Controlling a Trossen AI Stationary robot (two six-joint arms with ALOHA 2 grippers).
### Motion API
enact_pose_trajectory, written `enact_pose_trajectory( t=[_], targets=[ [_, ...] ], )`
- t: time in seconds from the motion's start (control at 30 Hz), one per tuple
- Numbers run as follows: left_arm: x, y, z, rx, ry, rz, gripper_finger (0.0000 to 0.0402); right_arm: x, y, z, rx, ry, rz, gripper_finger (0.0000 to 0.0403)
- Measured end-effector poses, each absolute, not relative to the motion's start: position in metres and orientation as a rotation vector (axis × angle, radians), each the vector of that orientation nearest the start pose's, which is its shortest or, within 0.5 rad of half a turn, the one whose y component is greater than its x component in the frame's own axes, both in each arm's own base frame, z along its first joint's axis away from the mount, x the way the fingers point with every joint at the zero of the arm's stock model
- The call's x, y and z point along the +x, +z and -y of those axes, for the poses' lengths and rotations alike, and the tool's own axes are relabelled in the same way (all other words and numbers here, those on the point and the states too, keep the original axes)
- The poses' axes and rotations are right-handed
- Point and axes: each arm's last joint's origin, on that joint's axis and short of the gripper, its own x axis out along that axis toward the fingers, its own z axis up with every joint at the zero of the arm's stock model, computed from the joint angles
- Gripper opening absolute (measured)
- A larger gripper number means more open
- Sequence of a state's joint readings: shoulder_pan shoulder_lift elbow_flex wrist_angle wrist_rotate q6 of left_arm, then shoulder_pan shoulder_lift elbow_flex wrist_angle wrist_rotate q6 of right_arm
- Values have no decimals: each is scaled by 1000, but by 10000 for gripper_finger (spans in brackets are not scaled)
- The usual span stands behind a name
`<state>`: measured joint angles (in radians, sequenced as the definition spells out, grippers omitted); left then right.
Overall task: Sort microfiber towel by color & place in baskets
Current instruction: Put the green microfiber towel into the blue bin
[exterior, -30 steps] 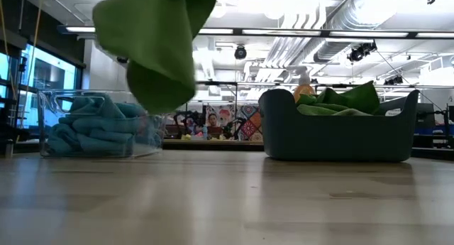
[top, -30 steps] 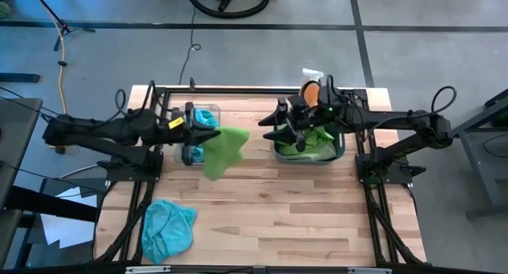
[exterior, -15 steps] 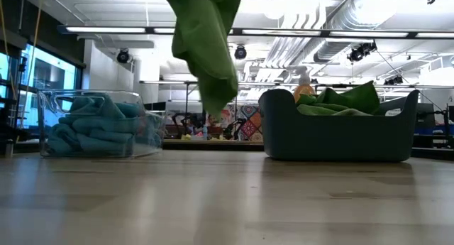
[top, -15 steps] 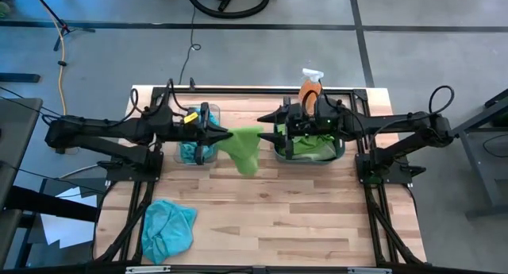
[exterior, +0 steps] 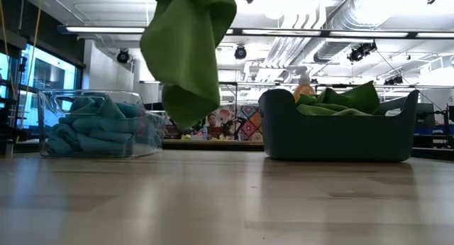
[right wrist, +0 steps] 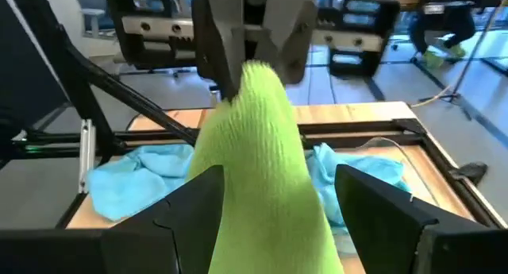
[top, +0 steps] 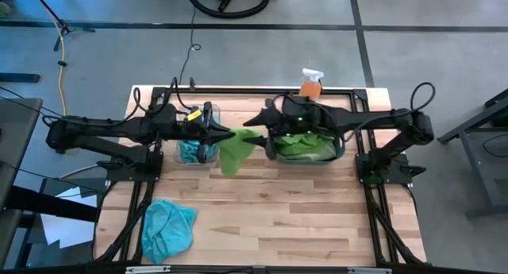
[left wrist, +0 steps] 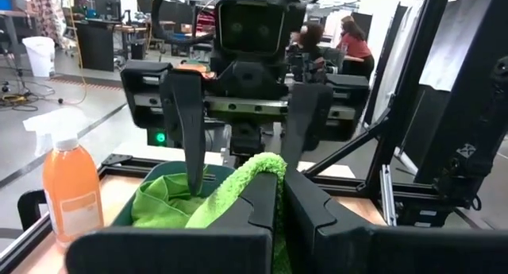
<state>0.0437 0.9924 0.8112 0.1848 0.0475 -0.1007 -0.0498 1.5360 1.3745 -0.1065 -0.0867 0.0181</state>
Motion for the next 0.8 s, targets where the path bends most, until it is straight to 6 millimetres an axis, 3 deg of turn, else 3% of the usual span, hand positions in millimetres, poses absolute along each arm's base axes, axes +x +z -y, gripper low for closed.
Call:
enact_pose_trajectory(
  t=[0.27,0.53,0.63,0.8],
  targets=[
    [224,339,-8,-98,-3,-1,0,387,353,14,78,128,-310,238],
    [224,339,-8,-87,-3,0,0,395,343,13,137,102,-340,217],
    [224,340,-8,-76,-2,2,0,395,343,11,146,95,-341,167],
    [224,340,-8,-74,-2,1,0,395,343,7,161,118,-347,22]
  ],
)
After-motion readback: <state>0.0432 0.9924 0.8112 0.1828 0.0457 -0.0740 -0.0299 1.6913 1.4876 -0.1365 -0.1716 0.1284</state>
